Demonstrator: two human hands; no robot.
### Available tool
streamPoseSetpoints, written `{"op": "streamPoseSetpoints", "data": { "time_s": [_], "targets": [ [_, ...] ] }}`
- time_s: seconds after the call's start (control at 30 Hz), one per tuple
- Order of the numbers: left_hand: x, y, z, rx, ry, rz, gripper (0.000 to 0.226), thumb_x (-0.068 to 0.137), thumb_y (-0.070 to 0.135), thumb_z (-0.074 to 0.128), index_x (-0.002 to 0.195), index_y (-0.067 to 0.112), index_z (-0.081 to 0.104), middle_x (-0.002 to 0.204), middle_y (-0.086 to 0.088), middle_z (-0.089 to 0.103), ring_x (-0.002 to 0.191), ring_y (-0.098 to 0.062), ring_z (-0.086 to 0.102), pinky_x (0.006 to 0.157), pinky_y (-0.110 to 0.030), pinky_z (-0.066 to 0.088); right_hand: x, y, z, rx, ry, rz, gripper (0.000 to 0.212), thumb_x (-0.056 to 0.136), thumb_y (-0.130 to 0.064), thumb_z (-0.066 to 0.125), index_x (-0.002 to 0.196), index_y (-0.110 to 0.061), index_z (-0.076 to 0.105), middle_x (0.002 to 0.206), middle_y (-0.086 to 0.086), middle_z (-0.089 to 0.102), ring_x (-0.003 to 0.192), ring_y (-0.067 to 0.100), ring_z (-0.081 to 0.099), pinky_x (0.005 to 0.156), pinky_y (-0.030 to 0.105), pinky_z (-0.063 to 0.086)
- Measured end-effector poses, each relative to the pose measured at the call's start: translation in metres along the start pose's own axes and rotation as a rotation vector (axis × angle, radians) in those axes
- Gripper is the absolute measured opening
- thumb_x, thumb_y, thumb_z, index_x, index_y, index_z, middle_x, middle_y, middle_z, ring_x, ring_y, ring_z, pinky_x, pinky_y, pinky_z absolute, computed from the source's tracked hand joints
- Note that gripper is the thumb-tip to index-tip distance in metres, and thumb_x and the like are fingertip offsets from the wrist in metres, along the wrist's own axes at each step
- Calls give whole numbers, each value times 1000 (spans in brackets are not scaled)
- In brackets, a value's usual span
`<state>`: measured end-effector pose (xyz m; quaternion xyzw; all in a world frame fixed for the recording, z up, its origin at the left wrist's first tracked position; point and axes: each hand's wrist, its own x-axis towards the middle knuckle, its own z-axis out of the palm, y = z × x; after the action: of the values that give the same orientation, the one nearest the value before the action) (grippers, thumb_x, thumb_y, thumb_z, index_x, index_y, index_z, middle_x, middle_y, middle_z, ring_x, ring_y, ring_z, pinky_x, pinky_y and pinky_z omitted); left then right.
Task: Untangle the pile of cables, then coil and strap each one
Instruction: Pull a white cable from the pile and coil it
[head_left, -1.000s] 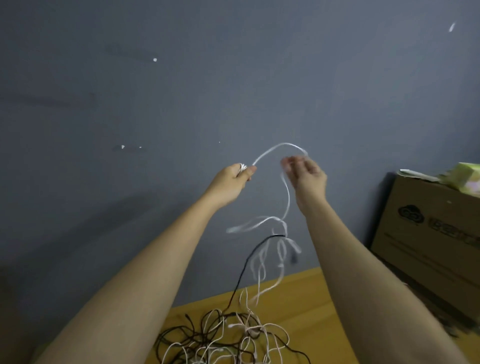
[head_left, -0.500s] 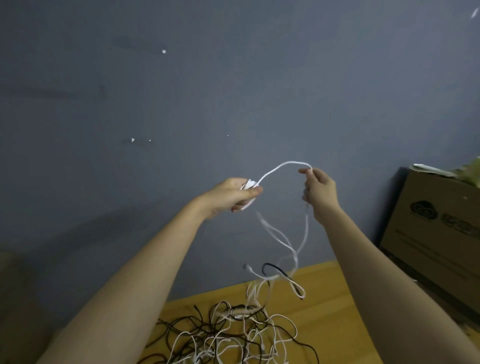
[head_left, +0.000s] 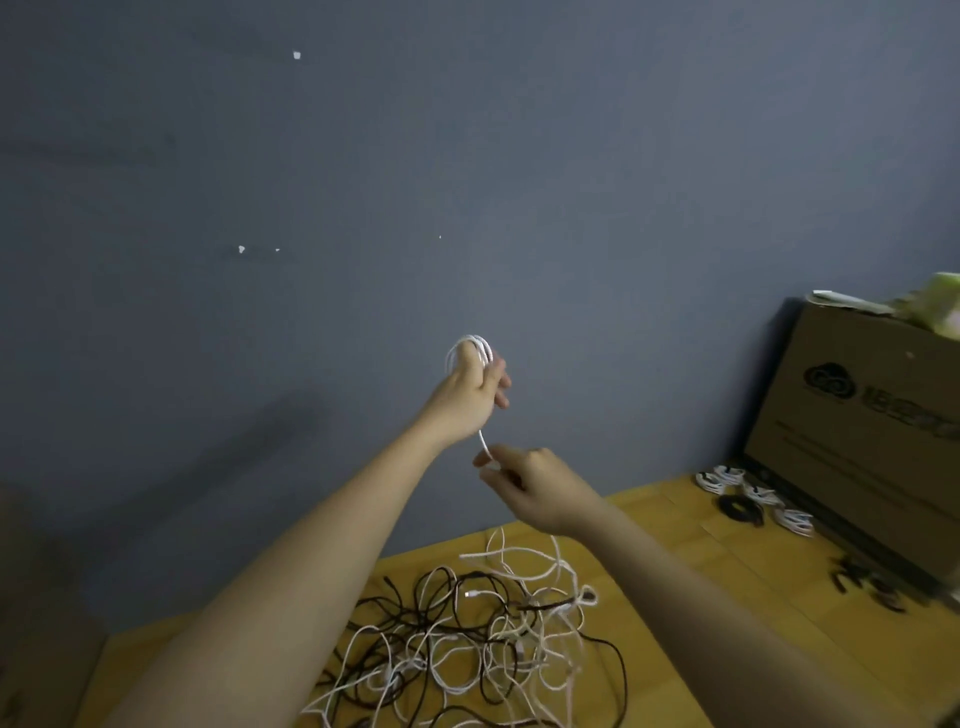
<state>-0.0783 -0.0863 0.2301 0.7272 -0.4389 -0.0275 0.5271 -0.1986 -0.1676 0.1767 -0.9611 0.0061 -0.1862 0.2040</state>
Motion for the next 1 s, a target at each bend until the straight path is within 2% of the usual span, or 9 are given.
{"op": "streamPoseSetpoints", "data": {
  "time_s": [0.07, 0.13, 0.27, 0.37, 0.5, 0.6, 0.7, 0.87, 1.0],
  "targets": [
    [-2, -14, -4, 337, -125, 3, 25, 102, 35, 32, 97, 11, 38, 73, 8, 59, 77, -23, 60, 77, -34, 43, -1, 1, -7, 169, 61, 55, 15, 96, -17, 53, 102, -14, 67, 56, -12, 47, 47, 2, 43, 51, 14, 33],
    [-4, -18, -7, 500, -245, 26, 29, 102, 39, 33, 92, 12, 38, 81, 2, 55, 86, -26, 56, 77, -33, 39, -4, 7, -17, 307, 89, 134, 11, 94, -14, 57, 94, -16, 67, 58, -6, 54, 50, 5, 49, 53, 17, 41],
    [-12, -9, -7, 636, -557, -2, 54, 90, 62, 46, 78, 9, 50, 75, -3, 50, 66, -19, 47, 62, -33, 32, -11, 31, -23, 273, 157, 229, 10, 89, -24, 66, 84, -15, 67, 69, 2, 62, 61, 10, 53, 60, 28, 43],
    [-19, -10, -6, 562, -635, -7, 37, 90, 46, 59, 76, 12, 62, 71, -6, 57, 61, -19, 46, 58, -29, 32, -18, 41, -8, 242, 96, 274, 17, 89, -30, 65, 81, -15, 67, 65, -4, 56, 59, 7, 46, 58, 24, 36],
    [-27, -12, -6, 32, -406, -131, 33, 97, 34, 51, 68, 19, 59, 43, 11, 40, 40, -6, 32, 43, -18, 28, -40, 54, 23, 263, -80, 323, 18, 91, -26, 63, 89, -9, 71, 73, -2, 62, 65, 8, 52, 65, 25, 43],
    [-30, -17, -6, -279, -247, -211, 34, 101, 29, 45, 70, 16, 49, 40, 11, 28, 35, -5, 21, 37, -16, 21, -58, 60, 37, 328, -44, 365, 17, 91, -24, 64, 96, -10, 72, 89, -4, 69, 81, 6, 60, 72, 12, 45],
    [-33, -19, -2, -498, -81, -277, 34, 102, 28, 43, 69, 17, 44, 38, 11, 26, 32, -5, 19, 36, -15, 19, -64, 62, 46, 323, -8, 384, 19, 92, -25, 62, 102, -13, 72, 94, -11, 65, 82, -2, 57, 71, 5, 43],
    [-28, -19, -10, -596, 164, -281, 37, 101, 26, 44, 66, 17, 42, 36, 12, 28, 31, -5, 21, 35, -14, 21, -81, 76, 65, 234, -5, 515, 14, 93, -19, 60, 104, -12, 66, 91, 2, 59, 76, 14, 56, 65, 24, 48],
    [-25, -23, -25, -549, 273, -287, 37, 100, 29, 46, 65, 18, 42, 36, 12, 30, 31, -6, 23, 37, -15, 23, -96, 84, 72, 473, 299, 870, 22, 95, -19, 58, 111, -4, 61, 70, 6, 59, 50, 15, 50, 42, 24, 44]
  ]
}}
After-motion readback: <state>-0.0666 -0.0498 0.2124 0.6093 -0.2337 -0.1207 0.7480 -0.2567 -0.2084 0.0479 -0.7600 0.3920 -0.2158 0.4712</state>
